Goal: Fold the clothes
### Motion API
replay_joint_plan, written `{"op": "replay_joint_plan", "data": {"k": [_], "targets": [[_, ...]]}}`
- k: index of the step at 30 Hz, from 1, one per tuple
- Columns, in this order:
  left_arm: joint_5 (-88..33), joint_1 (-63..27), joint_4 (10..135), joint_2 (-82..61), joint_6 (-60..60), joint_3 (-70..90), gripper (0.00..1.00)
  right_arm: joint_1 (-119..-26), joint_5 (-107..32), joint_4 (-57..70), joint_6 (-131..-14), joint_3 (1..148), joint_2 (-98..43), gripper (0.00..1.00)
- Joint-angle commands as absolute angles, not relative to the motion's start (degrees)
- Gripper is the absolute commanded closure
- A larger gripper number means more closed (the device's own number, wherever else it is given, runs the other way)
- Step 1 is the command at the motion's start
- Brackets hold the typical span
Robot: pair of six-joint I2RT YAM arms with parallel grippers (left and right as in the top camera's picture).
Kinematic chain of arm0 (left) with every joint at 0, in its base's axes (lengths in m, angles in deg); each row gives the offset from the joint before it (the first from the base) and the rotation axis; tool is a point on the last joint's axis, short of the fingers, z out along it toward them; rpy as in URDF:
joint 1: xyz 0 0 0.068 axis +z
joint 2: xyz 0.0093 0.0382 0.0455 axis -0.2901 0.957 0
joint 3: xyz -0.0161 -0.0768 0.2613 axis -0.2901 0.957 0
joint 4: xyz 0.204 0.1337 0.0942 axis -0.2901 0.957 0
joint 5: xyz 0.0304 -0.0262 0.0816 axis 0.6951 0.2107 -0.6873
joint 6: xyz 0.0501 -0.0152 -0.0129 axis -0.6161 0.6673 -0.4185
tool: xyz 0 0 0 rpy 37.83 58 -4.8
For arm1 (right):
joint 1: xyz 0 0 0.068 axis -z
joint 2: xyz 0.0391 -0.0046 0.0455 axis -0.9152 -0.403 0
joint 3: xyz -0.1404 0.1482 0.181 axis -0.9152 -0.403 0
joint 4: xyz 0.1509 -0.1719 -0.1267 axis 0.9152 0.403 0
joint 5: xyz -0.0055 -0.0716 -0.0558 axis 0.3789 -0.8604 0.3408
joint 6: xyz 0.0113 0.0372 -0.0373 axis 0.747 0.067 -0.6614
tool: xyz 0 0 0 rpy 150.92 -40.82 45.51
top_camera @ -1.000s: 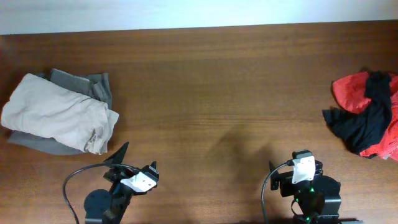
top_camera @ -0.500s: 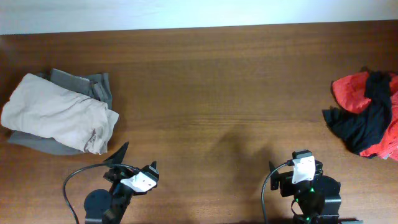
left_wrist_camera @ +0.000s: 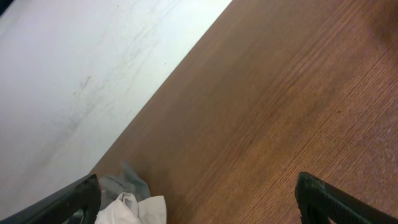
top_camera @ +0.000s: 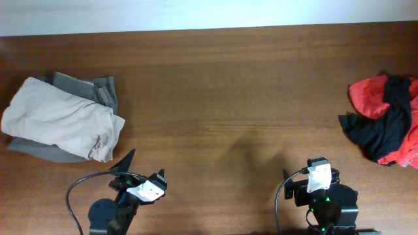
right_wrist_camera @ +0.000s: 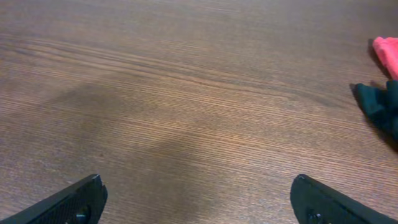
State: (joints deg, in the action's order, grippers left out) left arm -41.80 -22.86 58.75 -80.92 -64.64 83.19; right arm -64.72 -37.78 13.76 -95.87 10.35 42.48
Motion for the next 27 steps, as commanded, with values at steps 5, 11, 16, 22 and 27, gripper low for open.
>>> {"op": "replay_joint_plan", "data": {"k": [5, 11, 16, 22, 27], "targets": [[-42.2, -23.1, 58.6, -81.4, -64.3, 83.8, 0.00, -64.3, -33.5, 12.1, -96.6, 10.0, 43.0, 0.01], [-36.6, -23.1, 58.6, -81.4, -63.2, 83.8, 0.00, -64.3, -28.4, 11.9, -93.3, 10.2, 43.0, 0.01], [-20.2, -23.1, 58.2, -81.4, -62.7, 83.8, 0.00, -64.3, -23.3, 9.2, -83.4, 10.2, 43.0, 0.01], [-17.5, -23.1, 50.7, -81.4, -45.3, 83.6, 0.00, -64.3, -19.5, 1.2, -76.6, 10.3, 43.0, 0.01], [-17.5, -23.1, 39.3, -80.0, -33.9, 80.0, 0.00, -64.3, -20.3, -4.1, -69.6, 14.0, 42.4, 0.01]]}}
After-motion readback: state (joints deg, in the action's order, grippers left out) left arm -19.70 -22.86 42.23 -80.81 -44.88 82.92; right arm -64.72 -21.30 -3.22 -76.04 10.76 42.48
